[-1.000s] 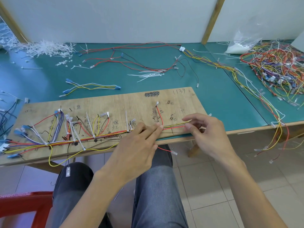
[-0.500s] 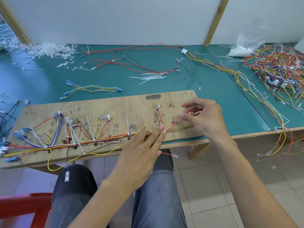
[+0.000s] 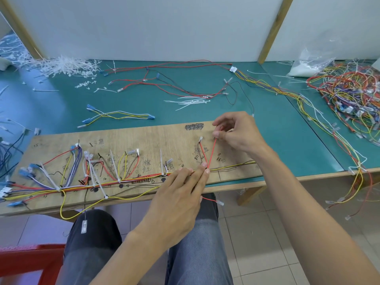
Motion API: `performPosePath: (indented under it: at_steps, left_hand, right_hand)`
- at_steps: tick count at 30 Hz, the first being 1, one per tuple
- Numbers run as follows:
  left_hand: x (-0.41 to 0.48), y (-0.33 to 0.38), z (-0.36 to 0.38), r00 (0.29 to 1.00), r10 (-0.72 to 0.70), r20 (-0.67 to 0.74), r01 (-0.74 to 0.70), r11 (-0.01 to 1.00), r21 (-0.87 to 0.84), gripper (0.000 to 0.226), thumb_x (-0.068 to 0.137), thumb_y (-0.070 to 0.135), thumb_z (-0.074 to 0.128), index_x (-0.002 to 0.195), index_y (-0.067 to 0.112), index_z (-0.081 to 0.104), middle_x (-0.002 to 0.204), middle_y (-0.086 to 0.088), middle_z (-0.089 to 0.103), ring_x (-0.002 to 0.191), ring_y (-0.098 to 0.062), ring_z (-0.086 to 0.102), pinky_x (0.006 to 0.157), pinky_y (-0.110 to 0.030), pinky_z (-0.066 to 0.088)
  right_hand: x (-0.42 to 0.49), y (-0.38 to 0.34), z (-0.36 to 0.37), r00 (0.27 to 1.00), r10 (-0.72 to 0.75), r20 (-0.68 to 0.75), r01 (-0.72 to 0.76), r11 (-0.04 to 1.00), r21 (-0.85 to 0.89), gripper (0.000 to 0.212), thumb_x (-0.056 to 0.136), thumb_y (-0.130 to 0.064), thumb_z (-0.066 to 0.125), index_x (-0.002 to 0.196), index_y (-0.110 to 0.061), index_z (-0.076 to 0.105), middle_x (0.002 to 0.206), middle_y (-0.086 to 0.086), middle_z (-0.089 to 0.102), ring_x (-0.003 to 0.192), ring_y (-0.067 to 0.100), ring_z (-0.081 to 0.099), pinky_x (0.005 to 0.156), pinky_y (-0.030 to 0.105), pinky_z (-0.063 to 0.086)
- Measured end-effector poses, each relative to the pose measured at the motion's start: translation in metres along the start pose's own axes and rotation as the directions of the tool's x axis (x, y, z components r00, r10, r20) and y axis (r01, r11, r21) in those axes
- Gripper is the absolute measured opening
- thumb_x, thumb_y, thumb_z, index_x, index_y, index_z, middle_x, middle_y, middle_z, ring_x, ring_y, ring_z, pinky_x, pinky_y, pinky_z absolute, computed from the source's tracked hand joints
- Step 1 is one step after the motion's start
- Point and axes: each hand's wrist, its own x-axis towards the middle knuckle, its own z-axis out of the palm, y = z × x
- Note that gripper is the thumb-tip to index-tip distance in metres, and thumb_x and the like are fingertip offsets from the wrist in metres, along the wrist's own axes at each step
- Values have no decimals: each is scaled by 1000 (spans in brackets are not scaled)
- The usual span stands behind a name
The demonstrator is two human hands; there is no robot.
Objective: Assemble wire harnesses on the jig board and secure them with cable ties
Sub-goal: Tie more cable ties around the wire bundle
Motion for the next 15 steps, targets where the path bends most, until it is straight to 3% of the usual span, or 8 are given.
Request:
performPosePath:
  at_steps: [4, 7, 11, 15]
  left_hand:
    - [0, 0, -4, 1000, -5, 14, 5, 999, -37, 62, 106, 37, 43, 160, 10, 34, 164, -4, 38, 127, -27, 45, 111, -42, 42]
    - [1, -1, -6, 1000, -7, 28, 9, 998, -64, 60, 107, 38, 38, 161, 11, 34, 165, -1, 37, 126, -26, 45, 110, -41, 42]
    - [3, -4, -8, 999, -5, 45, 9, 995, -95, 58, 108, 36, 35, 161, 13, 34, 164, 1, 38, 125, -24, 45, 107, -40, 43]
    - [4, -6, -8, 998, -5, 64, 13, 993, -115, 58, 108, 37, 31, 162, 14, 30, 166, 3, 35, 128, -23, 43, 110, -39, 41]
  right_hand:
    - [7, 5, 4, 995, 84, 44, -88, 992, 90, 12, 88, -2, 82, 95, -12, 79, 76, 3, 76, 67, 19, 73, 73, 33, 63]
    - [11, 6, 4, 988, 137, 74, -147, 979, 140, 13, 93, -2, 77, 91, -14, 80, 77, 3, 79, 72, 20, 75, 69, 26, 61]
    - [16, 7, 11, 990, 134, 52, -137, 987, 78, 17, 92, -1, 76, 89, -17, 81, 76, -1, 80, 79, 17, 79, 69, 26, 61]
    - [15, 6, 21, 996, 79, -38, -81, 996, -32, 17, 86, -3, 83, 87, -20, 82, 74, -5, 78, 73, 6, 76, 76, 31, 65]
